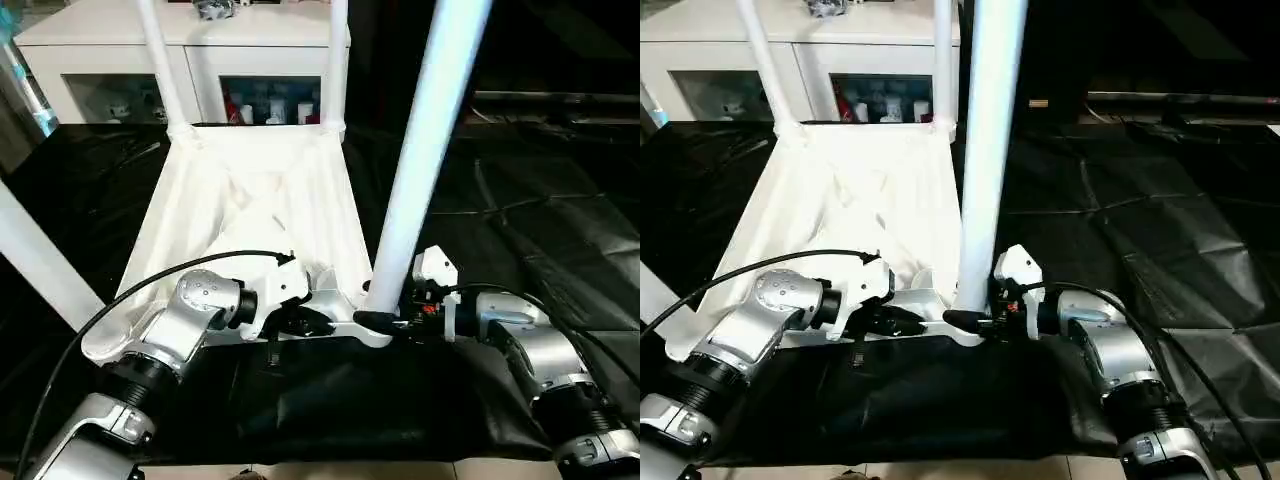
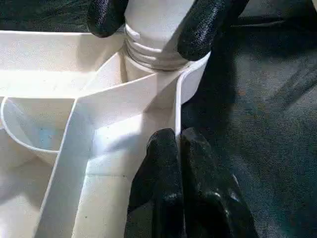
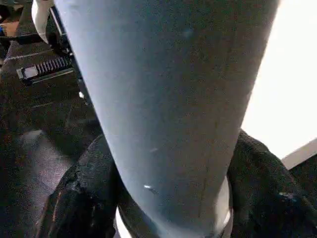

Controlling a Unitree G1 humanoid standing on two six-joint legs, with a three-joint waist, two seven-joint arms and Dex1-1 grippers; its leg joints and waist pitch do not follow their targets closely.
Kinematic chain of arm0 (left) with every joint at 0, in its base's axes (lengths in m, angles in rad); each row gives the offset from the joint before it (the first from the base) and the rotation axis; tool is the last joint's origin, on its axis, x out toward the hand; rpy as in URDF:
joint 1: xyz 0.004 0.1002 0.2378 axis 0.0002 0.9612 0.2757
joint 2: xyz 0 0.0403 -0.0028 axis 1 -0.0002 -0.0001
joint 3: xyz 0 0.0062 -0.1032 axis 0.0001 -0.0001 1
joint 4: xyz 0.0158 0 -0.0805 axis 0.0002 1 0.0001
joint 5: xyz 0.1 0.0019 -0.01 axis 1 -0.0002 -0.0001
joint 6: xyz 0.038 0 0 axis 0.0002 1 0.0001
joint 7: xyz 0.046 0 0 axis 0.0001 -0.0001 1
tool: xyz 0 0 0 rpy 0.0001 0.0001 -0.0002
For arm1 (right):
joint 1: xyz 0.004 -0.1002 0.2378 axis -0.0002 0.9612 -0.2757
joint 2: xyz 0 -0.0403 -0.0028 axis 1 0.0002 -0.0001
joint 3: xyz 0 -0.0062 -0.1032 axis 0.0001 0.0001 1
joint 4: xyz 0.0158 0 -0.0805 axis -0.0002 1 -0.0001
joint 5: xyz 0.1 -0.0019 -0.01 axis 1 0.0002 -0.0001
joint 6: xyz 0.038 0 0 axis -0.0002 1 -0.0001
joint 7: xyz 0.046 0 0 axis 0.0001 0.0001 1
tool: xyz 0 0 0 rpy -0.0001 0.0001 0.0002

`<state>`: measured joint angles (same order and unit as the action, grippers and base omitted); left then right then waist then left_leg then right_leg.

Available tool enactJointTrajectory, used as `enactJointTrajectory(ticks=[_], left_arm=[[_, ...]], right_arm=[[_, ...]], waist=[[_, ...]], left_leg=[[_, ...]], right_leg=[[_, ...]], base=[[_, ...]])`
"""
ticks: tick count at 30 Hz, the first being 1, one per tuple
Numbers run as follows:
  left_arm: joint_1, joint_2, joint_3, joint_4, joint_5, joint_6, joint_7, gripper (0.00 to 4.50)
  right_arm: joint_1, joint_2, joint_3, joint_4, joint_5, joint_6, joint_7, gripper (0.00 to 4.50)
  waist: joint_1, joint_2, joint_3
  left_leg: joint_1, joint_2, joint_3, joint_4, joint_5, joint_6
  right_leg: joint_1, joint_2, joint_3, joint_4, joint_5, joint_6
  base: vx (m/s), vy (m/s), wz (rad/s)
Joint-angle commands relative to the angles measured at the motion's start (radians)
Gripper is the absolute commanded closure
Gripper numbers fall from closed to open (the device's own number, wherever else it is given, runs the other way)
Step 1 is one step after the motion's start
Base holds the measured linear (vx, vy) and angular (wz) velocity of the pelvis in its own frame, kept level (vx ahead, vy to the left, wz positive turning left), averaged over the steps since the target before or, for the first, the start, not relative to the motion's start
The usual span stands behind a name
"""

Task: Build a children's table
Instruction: Rotate leg to tighten

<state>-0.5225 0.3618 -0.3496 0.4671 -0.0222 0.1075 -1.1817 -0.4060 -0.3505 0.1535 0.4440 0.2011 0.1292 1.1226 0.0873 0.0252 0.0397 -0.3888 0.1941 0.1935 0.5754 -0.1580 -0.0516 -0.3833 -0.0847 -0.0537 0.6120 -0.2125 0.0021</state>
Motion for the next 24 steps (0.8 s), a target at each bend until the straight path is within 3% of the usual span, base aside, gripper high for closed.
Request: enactJointTrajectory(ticks=[1, 4, 6, 8, 11, 16, 17, 24], left_arm=[[-0.026, -0.033, 0.017, 0.023, 0.017, 0.005, 0.088, 4.50], [-0.047, -0.063, 0.036, 0.056, 0.024, 0.016, 0.159, 4.50], [-0.098, -0.148, 0.065, 0.131, 0.052, 0.045, 0.340, 4.50], [-0.105, -0.163, 0.067, 0.141, 0.056, 0.052, 0.366, 4.50], [-0.127, -0.246, 0.078, 0.175, 0.066, 0.079, 0.489, 4.50], [-0.129, -0.282, 0.066, 0.181, 0.072, 0.071, 0.498, 4.50], [-0.127, -0.280, 0.064, 0.178, 0.071, 0.070, 0.486, 4.50], [-0.102, -0.214, 0.048, 0.142, 0.049, 0.020, 0.351, 4.50]], right_arm=[[0.001, 0.038, -0.019, 0.016, -0.007, 0.011, -0.086, 1.93], [0.000, 0.077, -0.050, 0.045, -0.010, 0.015, -0.185, 1.93], [-0.007, 0.162, -0.097, 0.111, -0.037, 0.020, -0.415, 1.93], [-0.009, 0.174, -0.098, 0.118, -0.046, 0.017, -0.446, 1.94], [-0.039, 0.248, -0.106, 0.154, -0.069, 0.021, -0.590, 1.94], [-0.054, 0.294, -0.077, 0.146, -0.063, 0.000, -0.544, 1.94], [-0.054, 0.295, -0.074, 0.137, -0.053, -0.001, -0.514, 1.38], [-0.044, 0.204, -0.043, 0.085, -0.016, 0.028, -0.311, 0.70]], waist=[[-0.004, -0.013, -0.059], [-0.008, -0.015, -0.053], [-0.012, -0.010, -0.052], [-0.018, -0.014, -0.051], [-0.025, -0.012, -0.053], [-0.028, -0.010, -0.057], [-0.028, -0.010, -0.057], [-0.025, -0.012, -0.054]], left_leg=[[0.025, 0.041, -0.014, -0.059, -0.200, 0.054], [0.027, 0.037, -0.014, -0.062, -0.241, 0.029], [0.029, 0.036, -0.017, -0.066, -0.261, 0.004], [0.031, 0.036, -0.018, -0.069, -0.283, -0.009], [0.027, 0.034, -0.018, -0.067, -0.276, 0.002], [0.023, 0.032, -0.016, -0.063, -0.232, 0.033], [0.021, 0.032, -0.016, -0.063, -0.228, 0.042], [0.021, 0.033, -0.015, -0.063, -0.242, 0.062]], right_leg=[[0.033, -0.058, 0.038, -0.069, -0.106, -0.234], [0.028, -0.061, 0.040, -0.080, -0.204, -0.217], [0.026, -0.062, 0.041, -0.083, -0.257, -0.200], [0.024, -0.061, 0.041, -0.089, -0.292, -0.186], [0.025, -0.060, 0.042, -0.090, -0.268, -0.178], [0.030, -0.056, 0.040, -0.086, -0.178, -0.190], [0.031, -0.056, 0.040, -0.084, -0.163, -0.194], [0.032, -0.058, 0.039, -0.088, -0.196, -0.197]], base=[[0.000, 0.000, 0.00], [0.000, 0.000, 0.00], [0.000, 0.000, 0.00], [0.000, 0.000, 0.00], [0.000, 0.000, 0.00], [0.000, 0.000, 0.00], [0.000, 0.000, 0.00], [0.000, 0.000, 0.00]])
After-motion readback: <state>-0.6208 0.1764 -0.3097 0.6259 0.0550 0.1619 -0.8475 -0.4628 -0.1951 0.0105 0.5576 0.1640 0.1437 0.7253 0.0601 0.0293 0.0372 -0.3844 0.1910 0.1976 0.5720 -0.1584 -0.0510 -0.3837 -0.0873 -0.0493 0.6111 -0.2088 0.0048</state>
